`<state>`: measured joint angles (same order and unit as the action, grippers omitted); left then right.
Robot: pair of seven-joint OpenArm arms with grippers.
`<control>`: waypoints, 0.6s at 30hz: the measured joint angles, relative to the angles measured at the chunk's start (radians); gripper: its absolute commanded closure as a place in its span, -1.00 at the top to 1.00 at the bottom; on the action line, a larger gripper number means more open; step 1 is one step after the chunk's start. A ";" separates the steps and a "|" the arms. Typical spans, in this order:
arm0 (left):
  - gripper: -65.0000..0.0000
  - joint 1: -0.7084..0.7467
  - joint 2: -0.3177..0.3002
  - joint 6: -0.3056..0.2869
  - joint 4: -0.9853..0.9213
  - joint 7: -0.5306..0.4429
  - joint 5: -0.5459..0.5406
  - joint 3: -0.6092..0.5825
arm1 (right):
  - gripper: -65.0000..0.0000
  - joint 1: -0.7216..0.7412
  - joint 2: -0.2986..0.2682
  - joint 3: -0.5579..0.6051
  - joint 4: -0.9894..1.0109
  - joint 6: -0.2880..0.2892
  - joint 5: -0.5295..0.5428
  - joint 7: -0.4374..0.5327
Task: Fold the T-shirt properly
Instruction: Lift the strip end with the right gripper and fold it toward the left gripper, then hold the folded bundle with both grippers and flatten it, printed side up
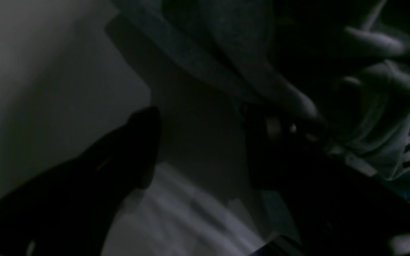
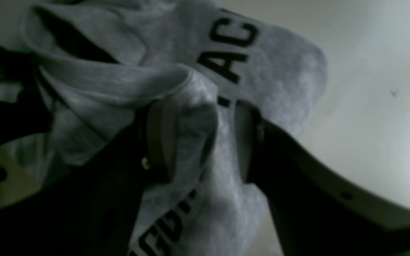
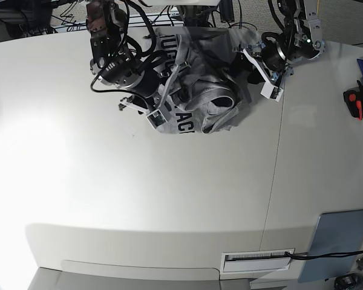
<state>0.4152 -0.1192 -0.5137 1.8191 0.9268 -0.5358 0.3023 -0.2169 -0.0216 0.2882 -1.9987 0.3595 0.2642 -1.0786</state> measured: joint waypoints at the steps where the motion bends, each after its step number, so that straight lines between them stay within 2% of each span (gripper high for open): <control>1: 0.18 0.000 0.000 0.000 0.000 0.000 0.000 0.000 | -0.28 0.004 0.000 0.001 0.002 0.008 0.002 0.000; 5: 0.18 0.000 0.000 0.000 0.000 0.000 0.000 0.000 | -1.00 0.006 0.000 0.000 0.003 0.022 0.014 0.002; 6: 0.18 0.000 0.000 0.000 0.000 0.000 0.000 0.000 | -1.00 0.006 0.000 0.000 0.003 0.039 0.027 0.002; 7: 0.18 0.000 0.000 0.000 0.000 -0.001 0.000 0.000 | -1.00 0.007 0.000 0.000 0.003 0.084 0.038 0.009; 9: 0.18 0.000 0.000 0.000 0.000 -0.005 0.000 0.000 | -1.00 0.006 0.000 0.000 0.001 0.137 0.110 0.009; 11: 0.18 0.000 0.000 0.000 0.000 -0.011 0.000 0.000 | -1.00 0.006 0.000 0.000 -0.015 0.166 0.193 -0.023; 14: 0.18 0.000 0.000 0.000 0.000 -0.011 0.001 0.000 | -1.00 0.009 0.000 0.000 -0.042 0.218 0.365 -0.104; 16: 0.18 0.000 0.000 0.000 -0.001 -0.011 0.000 0.000 | -1.00 0.009 0.000 0.000 -0.046 0.289 0.505 -0.162; 18: 0.18 0.000 0.000 0.000 -0.001 -0.011 0.001 0.000 | -1.00 0.008 0.000 0.001 -0.046 0.296 0.623 -0.205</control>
<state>0.4152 -0.1192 -0.5137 1.8183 0.9157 -0.5350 0.3023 -0.2085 -0.0219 0.2890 -2.0445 0.6556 0.8867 -1.2839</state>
